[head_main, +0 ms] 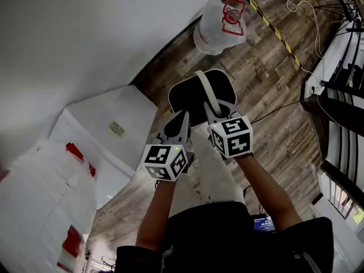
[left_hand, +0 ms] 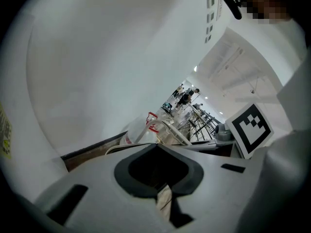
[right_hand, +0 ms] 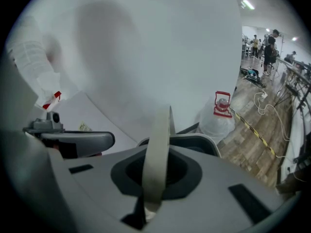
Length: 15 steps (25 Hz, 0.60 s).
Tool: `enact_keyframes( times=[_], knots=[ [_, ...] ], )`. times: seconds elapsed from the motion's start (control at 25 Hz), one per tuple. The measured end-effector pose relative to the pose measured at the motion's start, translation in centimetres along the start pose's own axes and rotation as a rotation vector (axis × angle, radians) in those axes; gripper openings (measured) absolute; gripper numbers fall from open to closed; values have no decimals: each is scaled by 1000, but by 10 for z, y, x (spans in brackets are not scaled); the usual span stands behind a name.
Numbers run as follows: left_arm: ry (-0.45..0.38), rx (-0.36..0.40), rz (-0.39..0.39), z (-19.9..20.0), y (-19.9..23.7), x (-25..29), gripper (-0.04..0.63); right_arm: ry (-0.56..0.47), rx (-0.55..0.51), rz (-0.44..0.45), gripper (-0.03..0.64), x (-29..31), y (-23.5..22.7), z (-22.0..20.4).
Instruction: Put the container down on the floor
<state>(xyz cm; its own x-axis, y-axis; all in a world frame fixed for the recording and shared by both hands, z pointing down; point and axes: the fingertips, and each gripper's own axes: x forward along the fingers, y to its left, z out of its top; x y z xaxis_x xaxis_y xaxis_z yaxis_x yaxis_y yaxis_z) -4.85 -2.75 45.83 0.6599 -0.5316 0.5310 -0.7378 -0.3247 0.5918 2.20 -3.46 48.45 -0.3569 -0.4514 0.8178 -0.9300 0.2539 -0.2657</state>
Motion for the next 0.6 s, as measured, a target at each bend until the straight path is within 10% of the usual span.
enact_keyframes(
  times=[0.6],
  knots=[
    [71, -11, -14, -55, 40, 24, 18, 55, 24, 11, 31, 53, -6, -52]
  ],
)
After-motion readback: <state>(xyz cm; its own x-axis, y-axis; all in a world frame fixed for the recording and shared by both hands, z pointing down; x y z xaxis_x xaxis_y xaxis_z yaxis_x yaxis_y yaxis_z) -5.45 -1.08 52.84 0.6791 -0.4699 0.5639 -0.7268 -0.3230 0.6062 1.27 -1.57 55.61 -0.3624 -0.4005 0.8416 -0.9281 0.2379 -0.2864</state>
